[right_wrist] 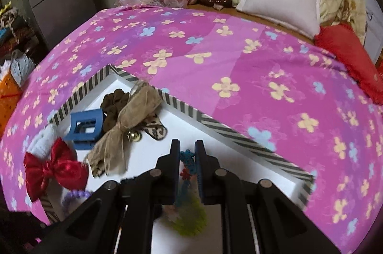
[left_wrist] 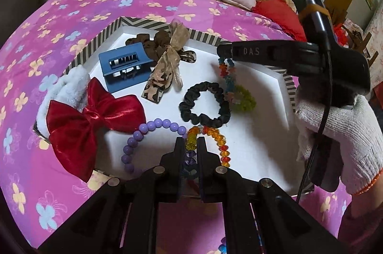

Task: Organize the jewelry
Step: 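Carry both bracelets into the tray and open both tools to release them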

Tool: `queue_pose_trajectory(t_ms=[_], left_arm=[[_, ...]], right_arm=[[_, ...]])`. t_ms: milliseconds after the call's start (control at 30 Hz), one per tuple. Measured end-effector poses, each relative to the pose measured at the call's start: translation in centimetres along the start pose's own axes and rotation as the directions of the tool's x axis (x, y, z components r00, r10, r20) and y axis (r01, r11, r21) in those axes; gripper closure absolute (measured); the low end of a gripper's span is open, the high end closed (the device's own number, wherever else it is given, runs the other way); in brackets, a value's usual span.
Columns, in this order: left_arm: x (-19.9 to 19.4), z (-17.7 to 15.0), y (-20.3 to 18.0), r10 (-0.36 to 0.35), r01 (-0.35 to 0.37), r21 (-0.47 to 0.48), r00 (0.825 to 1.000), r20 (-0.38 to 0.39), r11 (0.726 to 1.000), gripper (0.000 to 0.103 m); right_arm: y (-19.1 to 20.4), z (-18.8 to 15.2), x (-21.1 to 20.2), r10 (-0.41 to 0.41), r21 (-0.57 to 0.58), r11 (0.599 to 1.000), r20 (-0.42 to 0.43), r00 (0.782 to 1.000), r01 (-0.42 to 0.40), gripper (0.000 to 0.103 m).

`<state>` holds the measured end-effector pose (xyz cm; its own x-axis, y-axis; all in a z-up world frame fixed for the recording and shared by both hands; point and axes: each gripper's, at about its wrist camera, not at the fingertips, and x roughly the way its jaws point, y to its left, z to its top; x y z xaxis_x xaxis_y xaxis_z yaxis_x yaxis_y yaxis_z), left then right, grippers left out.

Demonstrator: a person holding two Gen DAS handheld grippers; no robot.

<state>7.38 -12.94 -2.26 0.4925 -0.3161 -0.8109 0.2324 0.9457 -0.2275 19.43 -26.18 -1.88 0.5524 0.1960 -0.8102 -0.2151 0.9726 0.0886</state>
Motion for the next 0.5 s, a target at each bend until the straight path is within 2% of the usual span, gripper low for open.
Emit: queue_pose_trajectory(t_ms=[100, 167, 233, 300, 433, 500], left_arm=[[-0.2, -0.1, -0.1, 0.013, -0.013, 0.008, 1.000, 0.007, 1.000, 0.093], [-0.3, -0.1, -0.2, 0.022, -0.022, 0.010, 1.000, 0.010, 1.000, 0.086], [-0.4, -0.2, -0.4, 0.024, -0.024, 0.015, 1.000, 0.008, 1.000, 0.074], [-0.5, -0.4, -0.6, 0.025, -0.025, 0.021, 1.000, 0.008, 0.999, 0.072], [-1.2, -1.0, -1.3, 0.055, -0.057, 0.046, 0.998, 0.029, 0.997, 0.070], [-1.5, -1.2, -1.4, 0.063, -0.065, 0.051, 0.997, 0.034, 0.997, 0.070]], right_arm=[[-0.2, -0.4, -0.5, 0.016, 0.020, 1.000, 0.021, 1.000, -0.016, 0.088], [-0.7, -0.7, -1.2, 0.021, 0.042, 0.999, 0.028, 0.999, -0.022, 0.075], [-1.2, -1.2, -2.2, 0.014, 0.058, 0.998, 0.034, 0.999, -0.016, 0.074], [-1.5, -2.0, -3.5, 0.012, 0.058, 0.998, 0.038, 0.999, -0.014, 0.073], [-1.7, -4.2, -6.8, 0.010, 0.061, 0.998, 0.071, 0.997, -0.014, 0.058], [-1.7, -5.4, -8.3, 0.018, 0.065, 0.998, 0.091, 0.996, -0.024, 0.055]])
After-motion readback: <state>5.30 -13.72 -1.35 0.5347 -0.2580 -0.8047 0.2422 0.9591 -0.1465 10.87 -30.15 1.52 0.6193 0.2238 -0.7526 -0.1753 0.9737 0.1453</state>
